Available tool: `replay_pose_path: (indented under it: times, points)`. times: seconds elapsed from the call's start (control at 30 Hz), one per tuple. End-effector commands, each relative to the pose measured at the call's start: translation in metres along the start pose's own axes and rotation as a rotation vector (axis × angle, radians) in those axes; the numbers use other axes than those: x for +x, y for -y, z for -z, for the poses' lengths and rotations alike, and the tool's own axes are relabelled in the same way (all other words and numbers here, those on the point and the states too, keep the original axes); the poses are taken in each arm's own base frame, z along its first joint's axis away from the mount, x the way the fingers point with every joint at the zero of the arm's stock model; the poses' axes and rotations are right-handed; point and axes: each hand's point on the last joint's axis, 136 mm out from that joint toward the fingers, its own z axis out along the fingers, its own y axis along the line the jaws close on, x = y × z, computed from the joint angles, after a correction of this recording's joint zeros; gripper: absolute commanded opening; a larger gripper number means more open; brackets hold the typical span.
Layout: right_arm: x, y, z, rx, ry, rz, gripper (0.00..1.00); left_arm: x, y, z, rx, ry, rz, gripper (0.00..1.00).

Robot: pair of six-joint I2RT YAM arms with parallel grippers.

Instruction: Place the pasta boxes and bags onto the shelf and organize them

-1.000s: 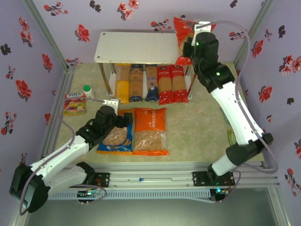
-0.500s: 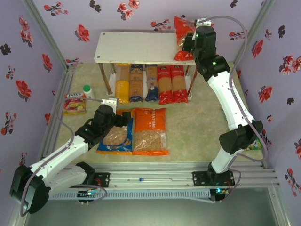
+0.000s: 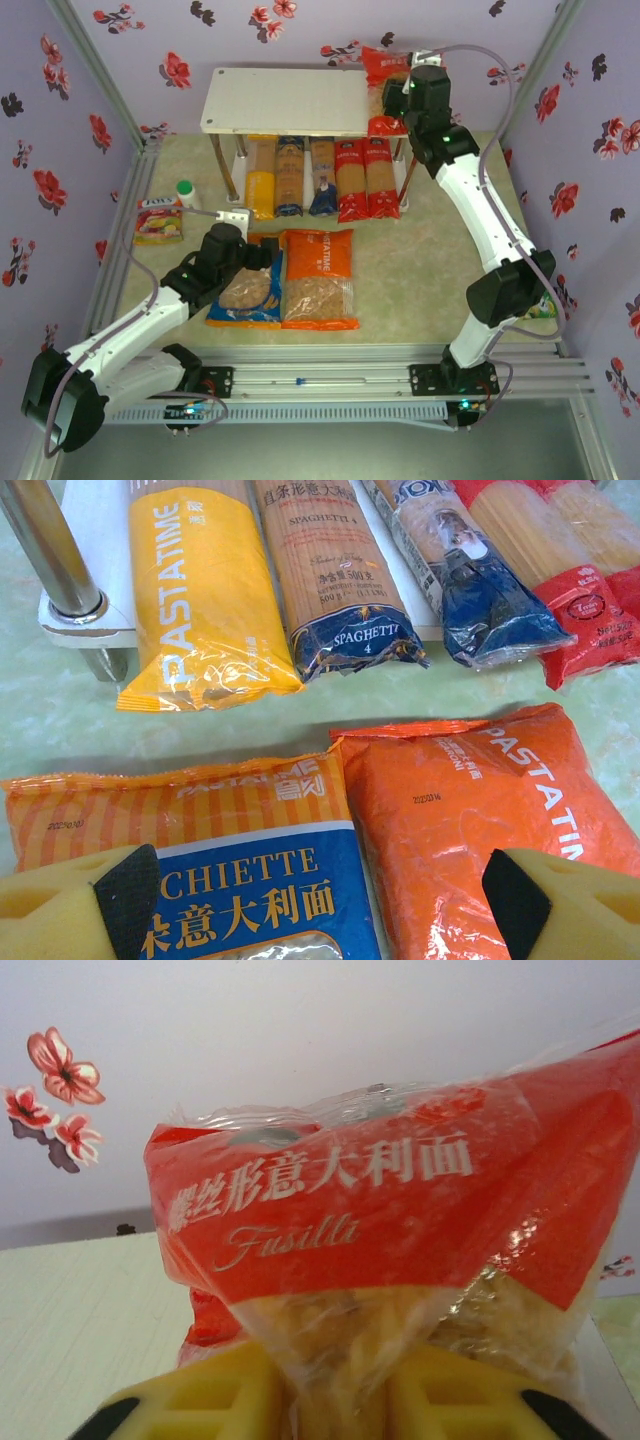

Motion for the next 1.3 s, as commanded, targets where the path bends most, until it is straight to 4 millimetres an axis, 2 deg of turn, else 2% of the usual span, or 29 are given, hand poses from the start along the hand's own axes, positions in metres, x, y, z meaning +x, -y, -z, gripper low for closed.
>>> replay_pose_path:
  times: [0.0, 0.1, 0.3, 0.43, 0.6, 0.67, 0.7, 0.83, 0.9, 1.03, 1.27]
  points:
    - [0.043, 0.013, -0.009, 0.038, -0.124, -0.005, 0.53, -0.007, -0.001, 0.001, -0.005, 0.004, -0.021, 0.89]
    - [0.039, 0.013, -0.006, 0.037, -0.11, -0.013, 0.7, -0.005, -0.001, 0.0, -0.006, -0.004, -0.023, 0.91]
    - [0.007, 0.006, 0.012, -0.009, -0.024, -0.045, 0.87, -0.001, -0.003, 0.0, -0.011, -0.011, -0.027, 0.92]
    - [-0.025, -0.008, 0.036, -0.131, 0.091, -0.109, 0.94, -0.002, -0.003, 0.0, -0.011, -0.004, -0.023, 0.93]
    - [-0.055, -0.012, 0.071, -0.199, 0.212, -0.154, 0.94, -0.001, -0.006, -0.001, -0.016, -0.002, -0.019, 0.93]
    - [-0.062, -0.005, 0.083, -0.176, 0.258, -0.156, 0.9, 0.001, -0.007, -0.001, -0.019, -0.007, -0.019, 0.92]
    - [-0.063, 0.0, 0.087, -0.153, 0.273, -0.152, 0.84, 0.0, -0.007, -0.001, -0.018, -0.004, -0.018, 0.92]
    - [-0.059, 0.019, 0.089, -0.041, 0.267, -0.117, 0.27, 0.0, -0.008, -0.001, -0.021, -0.002, -0.013, 0.91]
    - [-0.051, 0.027, 0.085, 0.003, 0.243, -0.106, 0.11, 0.001, -0.009, -0.002, -0.023, -0.003, -0.009, 0.91]
    - [-0.032, 0.042, 0.072, 0.093, 0.188, -0.078, 0.06, 0.002, -0.009, -0.002, -0.023, -0.006, -0.007, 0.9]
    - [0.013, 0.047, 0.046, 0.117, 0.049, -0.055, 0.04, 0.005, -0.012, -0.001, -0.031, -0.015, -0.007, 0.9]
